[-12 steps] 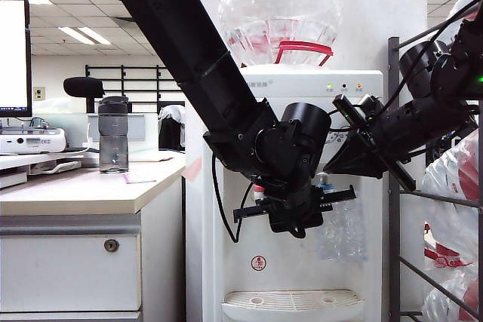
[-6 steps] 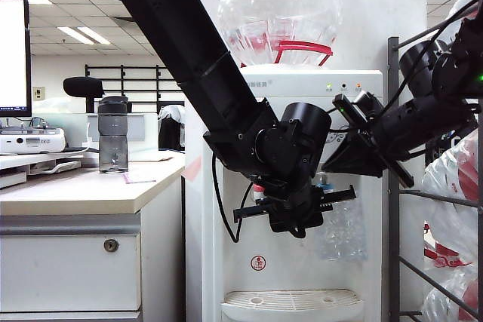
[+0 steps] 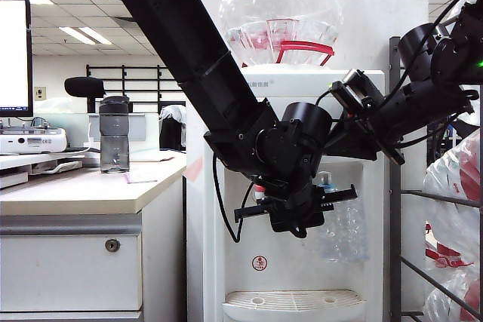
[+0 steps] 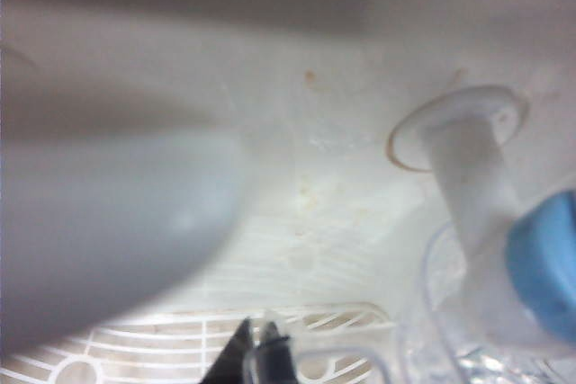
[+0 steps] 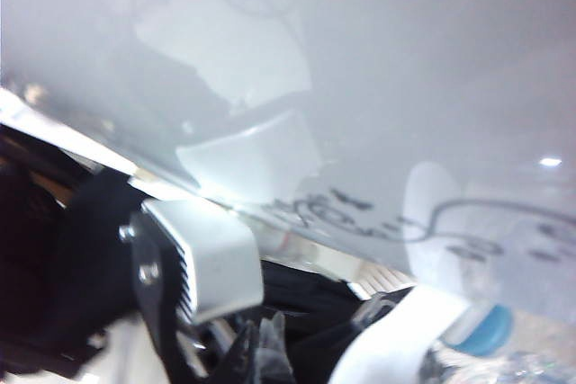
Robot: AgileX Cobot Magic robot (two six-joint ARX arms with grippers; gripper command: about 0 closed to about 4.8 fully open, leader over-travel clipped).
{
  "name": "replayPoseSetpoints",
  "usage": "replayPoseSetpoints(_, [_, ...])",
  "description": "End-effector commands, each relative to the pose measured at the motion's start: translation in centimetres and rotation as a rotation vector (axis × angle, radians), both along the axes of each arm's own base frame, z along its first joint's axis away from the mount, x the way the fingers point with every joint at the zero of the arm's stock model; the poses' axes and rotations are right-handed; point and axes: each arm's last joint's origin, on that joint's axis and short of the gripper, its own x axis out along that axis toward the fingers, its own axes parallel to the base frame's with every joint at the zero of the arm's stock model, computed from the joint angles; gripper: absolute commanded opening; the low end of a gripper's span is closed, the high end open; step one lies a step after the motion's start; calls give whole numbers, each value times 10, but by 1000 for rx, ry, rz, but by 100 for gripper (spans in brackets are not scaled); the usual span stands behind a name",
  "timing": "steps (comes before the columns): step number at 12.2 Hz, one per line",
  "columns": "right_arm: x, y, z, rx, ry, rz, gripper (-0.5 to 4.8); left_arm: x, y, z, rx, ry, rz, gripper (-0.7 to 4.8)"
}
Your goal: Pick up the plastic mug from the left desk, go to the cold water outlet of the water dispenser, press the vertical switch to get some water, then put the mug back on the desk.
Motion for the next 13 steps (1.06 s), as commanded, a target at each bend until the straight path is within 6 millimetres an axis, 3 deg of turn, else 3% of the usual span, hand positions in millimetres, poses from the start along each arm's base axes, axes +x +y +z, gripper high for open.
replayPoseSetpoints(1, [1,1,3,-51,-64,12,-5,2,-5,14,-62,-54,-6,-7])
replayPoseSetpoints(7, [2,0,4,-99,-132,26,-5,1,-4,13,-60,-47,-6,-7])
replayPoseSetpoints(13, [0,-1,-1,79,182,-131,-5,1,-4,13,-60,-49,-5,-7])
